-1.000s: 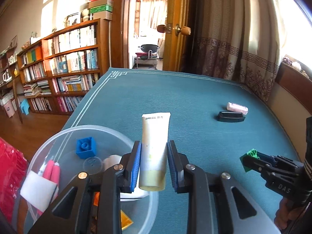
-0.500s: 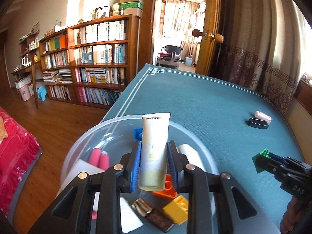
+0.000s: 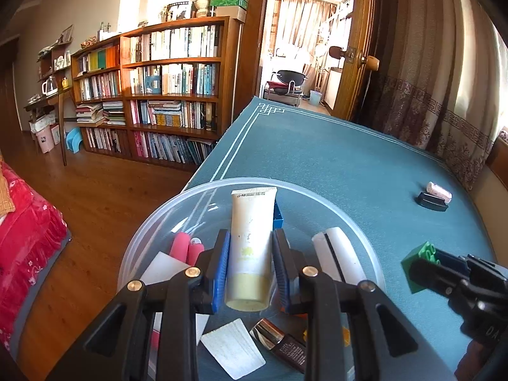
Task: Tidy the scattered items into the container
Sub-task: 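Open both grippers to drop the tube and brick into the bowl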
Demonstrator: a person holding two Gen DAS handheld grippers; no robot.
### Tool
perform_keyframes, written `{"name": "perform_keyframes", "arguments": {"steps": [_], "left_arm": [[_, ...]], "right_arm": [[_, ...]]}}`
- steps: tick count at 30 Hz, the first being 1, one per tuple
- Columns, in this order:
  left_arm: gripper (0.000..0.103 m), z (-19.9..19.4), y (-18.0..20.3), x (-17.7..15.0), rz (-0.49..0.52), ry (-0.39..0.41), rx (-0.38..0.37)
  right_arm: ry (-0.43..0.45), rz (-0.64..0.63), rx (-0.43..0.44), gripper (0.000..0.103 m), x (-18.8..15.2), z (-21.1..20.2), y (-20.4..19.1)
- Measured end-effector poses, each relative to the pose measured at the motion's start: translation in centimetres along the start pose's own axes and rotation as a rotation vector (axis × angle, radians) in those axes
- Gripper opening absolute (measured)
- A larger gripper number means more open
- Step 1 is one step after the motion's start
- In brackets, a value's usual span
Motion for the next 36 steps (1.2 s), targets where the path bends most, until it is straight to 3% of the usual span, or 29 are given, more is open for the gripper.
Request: {"name": "perform_keyframes", "arguments": {"steps": [10,11,13,16,29,33,36], "left_arm": [[0.032,0.3,-0.2,0.0,-0.010,-0.014,-0.019],[0.036,0.3,-0.3,0.0,-0.017,-0.012,-0.026],[0.062,0.1,-0.4,0.1,-0.034,-0.003,-0.034],[0.076,-0.4,-0.7,0.2,-0.045,0.016,-0.028],[0.089,-0.9,-1.4,0.3,-0.062,0.021,-0.016],[0.102,-1.0,-1.3,0.2,-0.070,0.028,-0.003],[0.103,-1.1,-1.0,0.1,-0.065,0.030,0.002]], "right_arm": [[-0.042,-0.090,0.028,0.036,-0.8,2.5,-3.1],[-0.049,-0.095,0.031,0.036,-0.9,2.6,-3.3],[-0.058,-0.098,0.032,0.036,-1.0,3.0,-3.4],[-0.068,-0.097,0.036,0.037,-1.2,3.4,-3.4],[-0.069,-0.059,0.054,0.037,-2.0,2.9,-2.5],[-0.053,-0.042,0.050,0.037,-1.9,2.0,-1.7],[-0.040,-0.015,0.047,0.053,-1.8,1.4,-1.0]]}}
Point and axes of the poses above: each gripper's, at about its wrist camera, not at the fingertips, and z roughly the way its jaws point, y to its right, x to its top, the point moved 1 cm from there along z, roughly the way its jaws point, and after that the axes turned 3 degrees about z, right-handed, at the moved point
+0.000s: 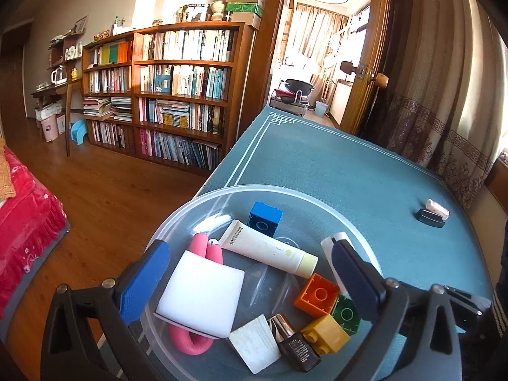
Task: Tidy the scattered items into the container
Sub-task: 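Open both grippers to drop the tube and brick into the bowl, then move the right gripper to the pink hair roller and grasp it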
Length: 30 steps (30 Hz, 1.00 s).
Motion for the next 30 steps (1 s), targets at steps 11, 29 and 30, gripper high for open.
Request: {"name": "perform_keyframes", "arguments": {"steps": [11,29,30], "left_arm": [[0.103,0.4,2.5,-0.1,0.039,-0.016,-0.004],[0.103,1.6,11.4,0.6,0.195,-0.049,-0.114],[0.103,1.7,12.0,0.5,0.206,-0.051,-0.120]], "right_arm": [[-0.005,0.046,-0.090,0.055,-0.6,-1.2,4.2],[0.084,0.293,-0.314,0.055,0.3,-7.8,19.1],[0.091,0.297,-0.327,0.055,0.5,-8.0,19.7]]}}
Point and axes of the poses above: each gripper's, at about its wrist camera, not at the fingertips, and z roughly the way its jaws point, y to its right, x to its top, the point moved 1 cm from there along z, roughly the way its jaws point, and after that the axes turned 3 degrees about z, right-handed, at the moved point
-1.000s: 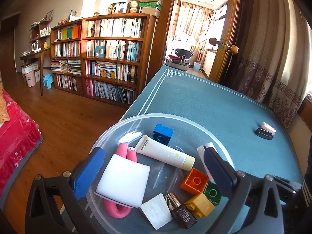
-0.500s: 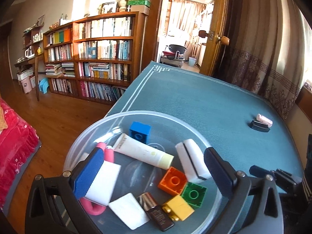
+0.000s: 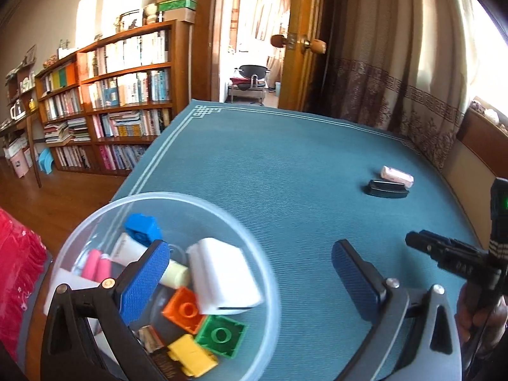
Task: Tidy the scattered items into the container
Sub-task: 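Move the right gripper to the pink hair roller and grasp it, then grasp the black comb with the left gripper while the right gripper holds the roller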
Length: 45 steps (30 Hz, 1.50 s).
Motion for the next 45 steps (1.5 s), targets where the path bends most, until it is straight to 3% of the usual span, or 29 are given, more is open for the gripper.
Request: {"name": "perform_keyframes", "arguments": {"steps": [11,20,27,36,41,45], "left_arm": [[0.103,2.0,6.5,0.6,0.125,-0.041,-0.055],[0.103,3.3,9.3,0.7,0.204,-0.071,-0.083],[0.103,4.7,9.3,0.6,0.206,-0.105,-0.084],[0.103,5.9,9.6,0.8,0.210,-0.127,-0.089],[0.103,6.5,10.4,1.3,0.229,-0.124,-0.095],[0.103,7.6,10.8,2.1,0.233,-0.133,-0.114]], "right_arm": [[0.054,0.041,-0.113,0.055,4.6,1.3,7.0],[0.055,-0.011,-0.122,0.055,9.7,3.7,7.3],[0.011,-0.151,-0.116,0.055,12.7,6.6,6.2],[-0.087,-0.325,-0.091,0.055,13.5,9.5,5.1],[-0.124,-0.298,-0.040,0.055,13.6,9.8,5.9],[-0.139,-0.294,-0.010,0.045,12.8,9.5,6.5]]}}
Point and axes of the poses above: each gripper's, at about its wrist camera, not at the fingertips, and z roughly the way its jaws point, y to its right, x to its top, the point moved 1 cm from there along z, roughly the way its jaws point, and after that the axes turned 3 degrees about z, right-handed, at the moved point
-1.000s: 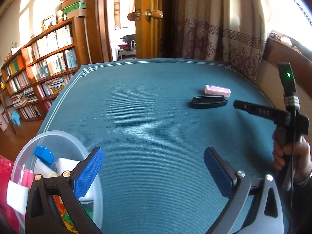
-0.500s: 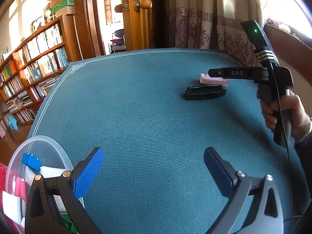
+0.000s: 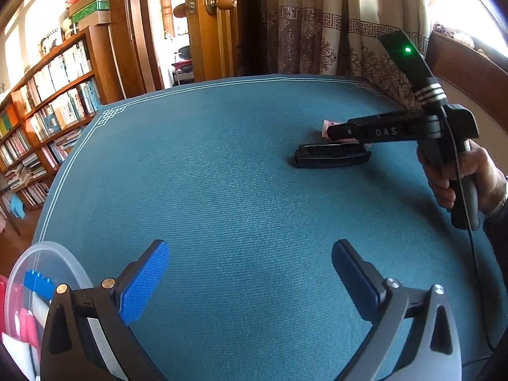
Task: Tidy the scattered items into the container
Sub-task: 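Grasp the black comb with the left gripper while the right gripper holds the roller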
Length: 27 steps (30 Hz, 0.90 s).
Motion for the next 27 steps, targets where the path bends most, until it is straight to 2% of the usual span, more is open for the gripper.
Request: {"name": "perform_keyframes", "arguments": {"steps": [1,4,10,15,20,27], "left_arm": [[0.103,0.3,-0.1,0.3,-0.001,-0.003,-0.005],[0.103,1.0,-0.3,1.2,-0.014,-0.011,-0.021],[0.103,2.5,0.3,3.4,-0.001,-0.003,-0.041],[0.103,4.1,1.8,5.4,0.096,0.007,-0.026],[0.103,6.1,3.3,7.5,0.174,-0.001,-0.062],[0.103,8.5,5.7,8.4,0.374,-0.017,-0.050]], "right_arm": [[0.001,-0.006,-0.016,0.040,-0.3,-0.1,0.0],[0.009,0.044,-0.031,0.033,-1.0,-0.8,0.8],[0.068,0.168,-0.055,0.032,-3.8,-3.6,2.1],[0.109,0.233,-0.057,0.032,-6.8,-6.2,2.4],[0.130,0.258,-0.056,0.032,-9.6,-8.4,1.8],[0.155,0.300,-0.009,0.032,-11.6,-9.9,1.1]]}}
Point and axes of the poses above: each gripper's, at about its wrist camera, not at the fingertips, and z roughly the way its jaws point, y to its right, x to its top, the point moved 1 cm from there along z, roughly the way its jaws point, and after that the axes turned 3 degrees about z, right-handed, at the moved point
